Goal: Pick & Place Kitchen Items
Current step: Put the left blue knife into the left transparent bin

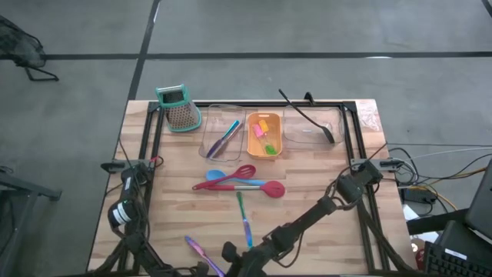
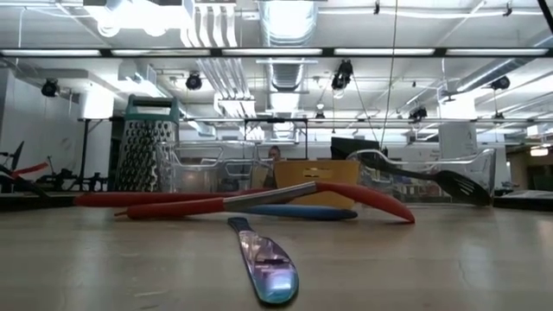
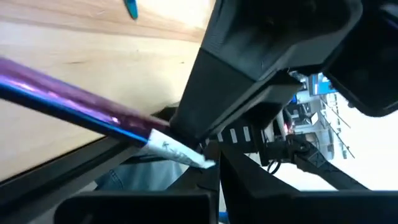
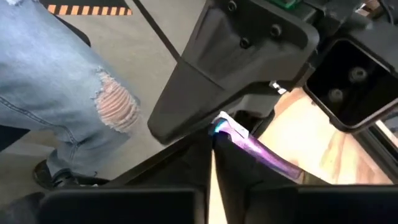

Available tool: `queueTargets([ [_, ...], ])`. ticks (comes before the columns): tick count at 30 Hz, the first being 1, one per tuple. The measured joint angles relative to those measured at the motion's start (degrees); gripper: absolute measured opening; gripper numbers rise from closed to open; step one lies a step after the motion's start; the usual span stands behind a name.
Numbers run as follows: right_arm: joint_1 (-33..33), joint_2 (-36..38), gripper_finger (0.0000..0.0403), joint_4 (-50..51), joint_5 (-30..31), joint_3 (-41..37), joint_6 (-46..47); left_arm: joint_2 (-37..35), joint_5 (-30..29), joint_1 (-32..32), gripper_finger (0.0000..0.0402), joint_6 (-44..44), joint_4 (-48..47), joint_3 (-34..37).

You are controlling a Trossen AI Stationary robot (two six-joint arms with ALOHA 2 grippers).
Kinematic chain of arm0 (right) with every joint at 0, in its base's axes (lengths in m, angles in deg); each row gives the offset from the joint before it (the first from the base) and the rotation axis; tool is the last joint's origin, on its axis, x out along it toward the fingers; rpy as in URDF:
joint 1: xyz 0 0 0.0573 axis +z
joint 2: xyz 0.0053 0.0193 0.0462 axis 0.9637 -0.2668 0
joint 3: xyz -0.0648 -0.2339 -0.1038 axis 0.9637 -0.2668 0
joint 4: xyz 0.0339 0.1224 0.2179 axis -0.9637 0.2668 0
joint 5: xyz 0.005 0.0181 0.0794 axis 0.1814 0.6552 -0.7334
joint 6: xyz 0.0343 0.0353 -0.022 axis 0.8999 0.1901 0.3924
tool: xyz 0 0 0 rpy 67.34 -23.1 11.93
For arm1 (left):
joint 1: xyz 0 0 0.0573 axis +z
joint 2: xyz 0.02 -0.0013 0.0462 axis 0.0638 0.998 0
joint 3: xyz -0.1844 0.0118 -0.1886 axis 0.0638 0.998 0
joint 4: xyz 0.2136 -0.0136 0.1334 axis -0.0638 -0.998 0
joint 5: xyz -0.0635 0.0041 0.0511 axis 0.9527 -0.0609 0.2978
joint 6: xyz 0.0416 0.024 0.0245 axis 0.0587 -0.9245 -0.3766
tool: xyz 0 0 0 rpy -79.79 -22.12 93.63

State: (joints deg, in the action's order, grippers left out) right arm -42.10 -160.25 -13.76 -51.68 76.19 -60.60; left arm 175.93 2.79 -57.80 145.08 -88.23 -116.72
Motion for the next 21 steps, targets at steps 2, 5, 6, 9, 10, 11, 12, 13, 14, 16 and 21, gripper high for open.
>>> queueTargets([
  [2, 0.0, 0.0, 0.0010, 0.1, 0.1, 0.0, -0.3, 0.0, 0.0, -0.1, 0.0007, -0.6, 0.0, 0.0],
  [5, -0.1, 0.1, 0.0008, 0.2, 0.6, -0.2, 0.2, 0.0, 0.0, -0.2, 0.0003, -0.8, 0.1, 0.0],
  [6, -0.1, 0.1, 0.0008, 0.2, 0.6, -0.2, 0.2, 0.0, 0.0, -0.2, 0.0003, -0.8, 0.0, 0.0],
  [9, -0.1, 0.1, 0.0008, 0.3, 0.9, -0.2, 0.1, 0.0, 0.0, -0.2, 0.0009, -0.8, 0.1, 0.0],
  [10, -0.1, 0.1, 0.0008, 0.8, 1.0, 0.0, 0.1, 0.0, -0.1, -0.2, 0.0010, -0.8, 0.0, 0.0],
  [11, -0.1, 0.1, 0.0008, 1.1, 1.1, 0.1, 0.2, 0.0, -0.1, -0.2, 0.0010, -0.8, 0.0, 0.0],
  [12, -0.1, 0.1, 0.0008, 1.3, 1.4, 0.1, 0.4, 0.0, 0.1, -0.3, 0.0010, -1.2, 0.0, 0.0],
  [13, -0.2, 0.1, 0.0008, 1.6, 1.4, 0.1, 0.6, 0.0, 0.8, -0.4, 0.0010, -1.8, 0.0, 0.0],
  [14, -0.2, 0.1, 0.0008, 1.9, 1.7, 0.1, 0.7, -0.1, 2.0, -0.5, 0.0008, -2.4, 0.0, 0.0],
  [16, -0.2, 0.1, 0.0008, 2.7, 2.1, 0.2, 0.7, -0.1, 3.3, -0.8, 0.0005, -4.8, 0.0, 0.0],
  [21, 1.4, 1.9, 0.0008, 6.2, 6.4, 0.2, 0.2, -0.2, 2.9, -0.9, 0.0005, -21.1, -0.3, -1.8],
])
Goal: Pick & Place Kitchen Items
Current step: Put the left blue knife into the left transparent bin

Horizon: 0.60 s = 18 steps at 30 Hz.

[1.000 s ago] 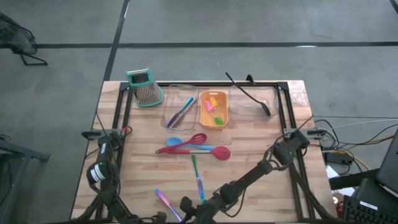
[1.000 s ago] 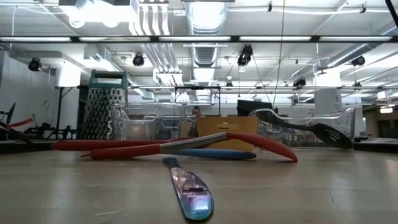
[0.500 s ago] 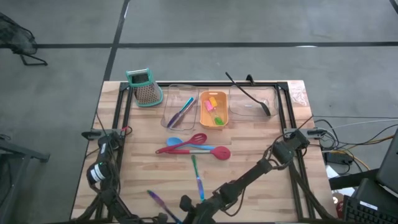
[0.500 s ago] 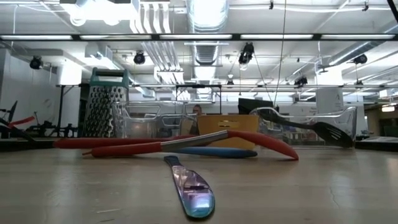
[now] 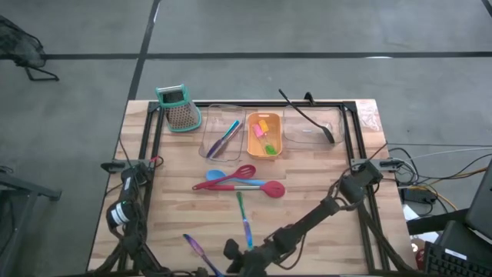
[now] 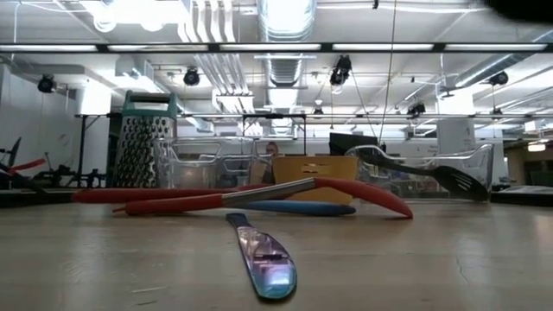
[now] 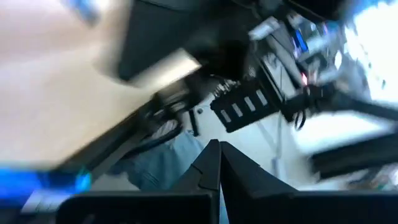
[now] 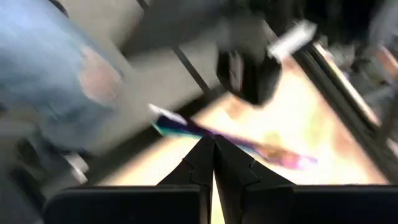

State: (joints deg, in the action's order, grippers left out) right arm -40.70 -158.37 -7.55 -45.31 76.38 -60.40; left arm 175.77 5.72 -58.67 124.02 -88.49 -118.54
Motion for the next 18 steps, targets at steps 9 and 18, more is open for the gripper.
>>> queueTargets([
  [9, 5.4, 10.0, 0.0008, 28.8, 12.5, -0.8, 9.5, -0.3, 7.6, 1.3, 0.0006, -38.8, -4.5, -10.3],
  [18, 12.5, 22.1, 0.0008, 51.6, 23.2, -11.3, 38.3, -0.2, 17.3, 3.5, 0.0048, -30.0, -22.2, -12.5],
])
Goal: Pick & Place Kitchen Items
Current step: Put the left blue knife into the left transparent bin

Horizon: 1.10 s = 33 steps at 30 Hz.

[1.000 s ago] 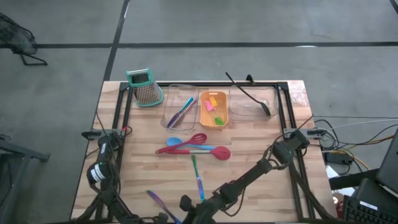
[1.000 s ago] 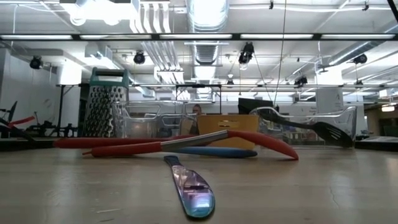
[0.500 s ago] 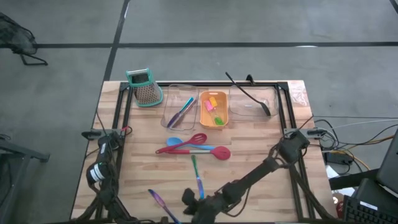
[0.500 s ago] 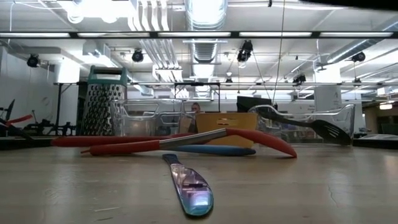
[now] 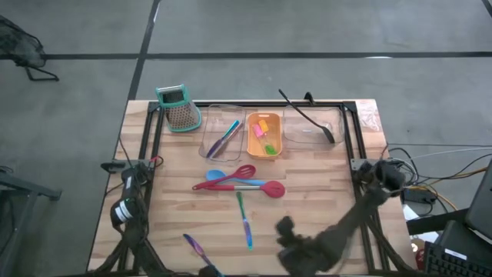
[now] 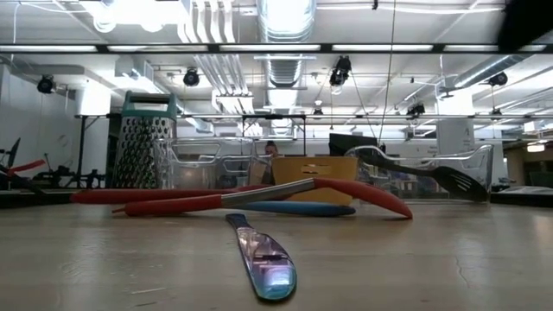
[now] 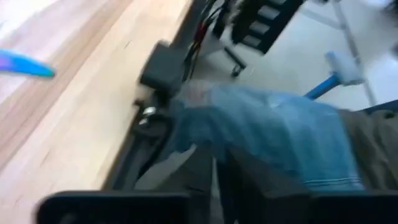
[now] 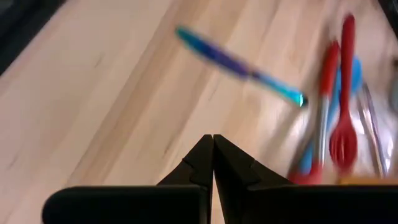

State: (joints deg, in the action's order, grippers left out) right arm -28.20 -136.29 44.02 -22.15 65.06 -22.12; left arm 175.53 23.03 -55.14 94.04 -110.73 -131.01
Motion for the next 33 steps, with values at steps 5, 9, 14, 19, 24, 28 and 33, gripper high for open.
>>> queueTargets([
  [5, 4.0, 8.6, 0.0008, 1.5, 5.8, -10.7, 12.4, 0.0, 3.0, 2.1, 0.0111, 2.3, -7.5, 0.1],
  [9, 4.8, 14.6, 0.0008, 1.7, 8.5, -19.1, 18.7, 0.0, 11.5, 3.4, 0.0149, 4.2, -16.8, 0.4],
  [14, 3.3, 21.6, 0.0008, -0.6, 9.3, -27.6, 23.2, 0.1, 16.4, 3.4, 0.0154, 10.1, -24.4, 0.5],
  [19, 2.6, 26.7, 0.0008, -9.1, 9.3, -34.8, 23.3, 0.0, 17.7, 3.3, 0.0154, 7.4, -23.5, 0.8],
  [24, 2.6, 28.4, 0.0008, -14.4, 9.2, -39.1, 23.3, 0.0, 19.8, 2.9, 0.0154, 7.5, -19.8, 1.7],
  [28, 2.6, 28.0, 0.0008, -16.3, 9.1, -40.2, 23.1, -0.1, 20.6, 2.7, 0.0154, 9.5, -19.0, 1.9],
  [33, 1.8, 27.9, 0.0008, -16.6, 9.1, -39.5, 21.3, 0.0, 21.7, 2.5, 0.0154, 9.6, -18.4, 1.1],
])
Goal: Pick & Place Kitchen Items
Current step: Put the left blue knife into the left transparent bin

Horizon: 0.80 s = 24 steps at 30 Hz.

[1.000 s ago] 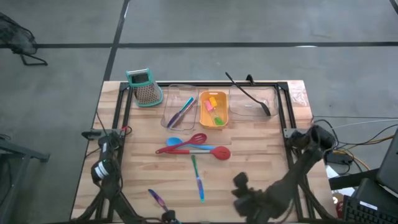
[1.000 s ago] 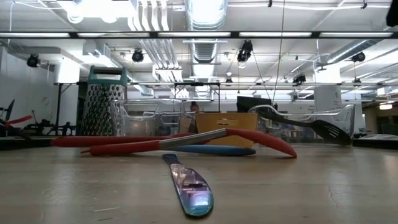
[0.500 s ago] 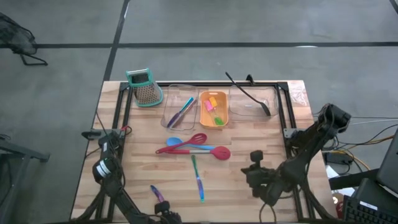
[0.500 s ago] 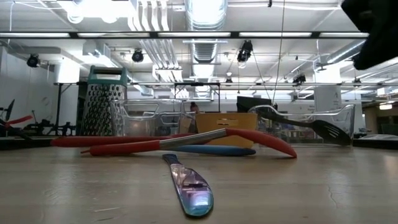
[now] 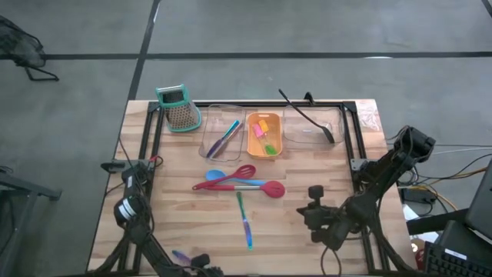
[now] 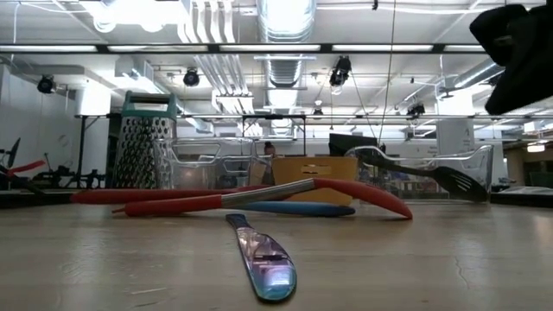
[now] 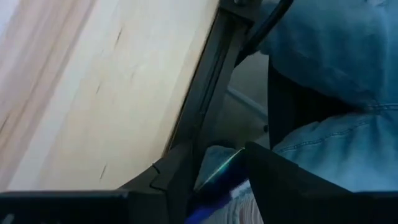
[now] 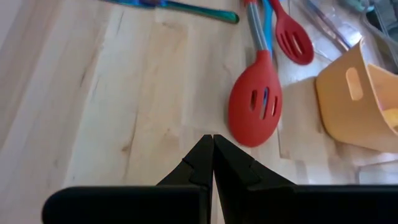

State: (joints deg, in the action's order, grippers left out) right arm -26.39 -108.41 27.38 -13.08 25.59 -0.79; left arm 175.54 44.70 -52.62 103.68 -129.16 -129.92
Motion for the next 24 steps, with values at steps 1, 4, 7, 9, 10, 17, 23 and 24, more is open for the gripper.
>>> queueTargets([
  [1, 0.0, 0.0, 0.0008, 0.0, 0.0, 0.3, -0.5, 0.0, 0.0, 0.0, 0.0154, 0.0, -0.2, -0.2],
  [4, -0.1, 0.1, 0.0008, -0.1, -0.1, 1.3, -2.0, -0.2, 0.0, 0.1, 0.0154, -1.3, -0.4, -0.6],
  [7, -0.2, 0.0, 0.0008, -0.4, -0.1, 1.9, -2.9, -1.2, -1.2, 0.3, 0.0154, -2.6, -1.3, -0.9],
  [9, -0.2, 0.0, 0.0008, -1.1, -0.1, 1.9, -2.9, -1.8, -1.3, 0.3, 0.0153, -2.6, -2.6, -0.9],
  [10, -0.2, 0.0, 0.0008, -1.4, -0.1, 1.9, -3.0, -2.0, -1.4, 0.3, 0.0153, -2.5, -3.3, -0.9],
  [17, -0.2, 0.0, 0.0008, -1.4, -0.1, 1.6, -3.4, -3.8, 2.1, -0.1, 0.0153, -0.2, -4.1, -3.2],
  [23, -0.2, 0.0, 0.0008, -3.2, -0.1, 1.3, -3.3, -3.8, 3.0, -1.5, 0.0153, 3.8, 3.9, -4.8],
  [24, -0.2, 0.0, 0.0008, -3.4, -0.1, 1.3, -3.3, -3.8, 3.1, -1.7, 0.0153, 6.5, 6.1, -4.8],
])
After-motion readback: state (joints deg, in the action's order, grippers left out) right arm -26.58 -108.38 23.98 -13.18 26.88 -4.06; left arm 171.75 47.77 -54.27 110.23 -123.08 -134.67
